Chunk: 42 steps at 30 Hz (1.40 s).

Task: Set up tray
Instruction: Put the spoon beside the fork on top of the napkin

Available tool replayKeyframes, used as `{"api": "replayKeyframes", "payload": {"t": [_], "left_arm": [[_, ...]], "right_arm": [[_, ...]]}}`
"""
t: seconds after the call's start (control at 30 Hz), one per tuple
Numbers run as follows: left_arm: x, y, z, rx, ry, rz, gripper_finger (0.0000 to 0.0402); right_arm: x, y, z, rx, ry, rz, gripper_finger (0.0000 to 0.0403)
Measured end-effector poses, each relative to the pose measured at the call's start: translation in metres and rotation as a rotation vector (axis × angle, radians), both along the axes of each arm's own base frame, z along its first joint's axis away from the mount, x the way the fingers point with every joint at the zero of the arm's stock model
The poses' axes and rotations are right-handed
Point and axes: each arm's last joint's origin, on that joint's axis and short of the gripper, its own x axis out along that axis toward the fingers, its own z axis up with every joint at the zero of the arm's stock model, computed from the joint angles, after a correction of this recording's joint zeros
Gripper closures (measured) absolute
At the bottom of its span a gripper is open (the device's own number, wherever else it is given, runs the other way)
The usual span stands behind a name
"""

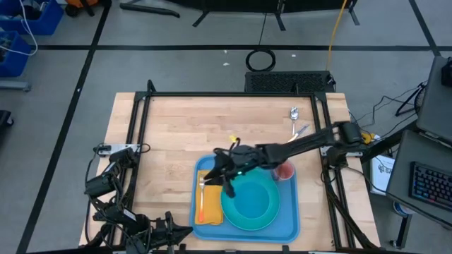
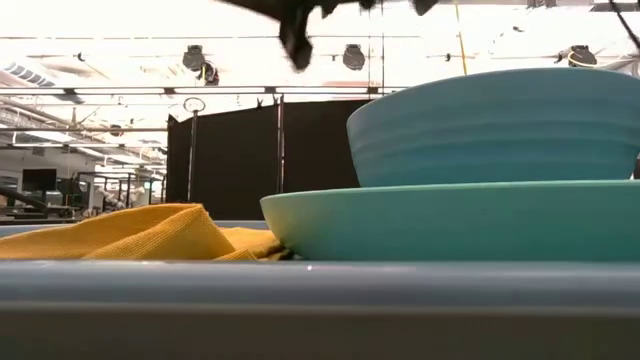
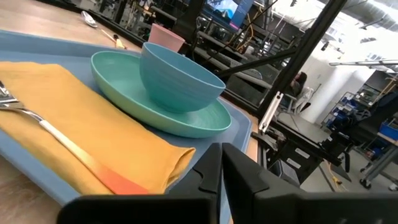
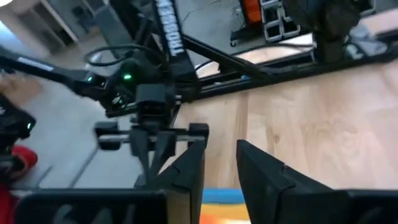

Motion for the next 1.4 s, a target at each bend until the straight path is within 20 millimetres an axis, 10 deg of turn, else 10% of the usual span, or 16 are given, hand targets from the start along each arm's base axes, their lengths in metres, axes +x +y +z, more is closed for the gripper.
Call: {"api": "replayKeyframes", "payload": {"t": [0.5, 1.0, 1.4], "left_arm": [[0.011, 0.005, 0.0, 0.003, 0.002, 0.013, 0.0364], [0.048, 0.03, 0.0, -0.043, -0.013, 0.138, 0.0364], [0.081, 0.053, 0.0, -0.084, -0.019, 0.147, 0.0364]], "right_arm": [[-0.131, 0.009, 0.115, -0.233, 0.054, -0.318, 0.0381], [-0.18, 0.003, 0.103, -0.332, 0.338, -0.549, 0.0401], [-0.189, -0.047, 0.091, -0.378, 0.553, -0.774, 0.0403]]}}
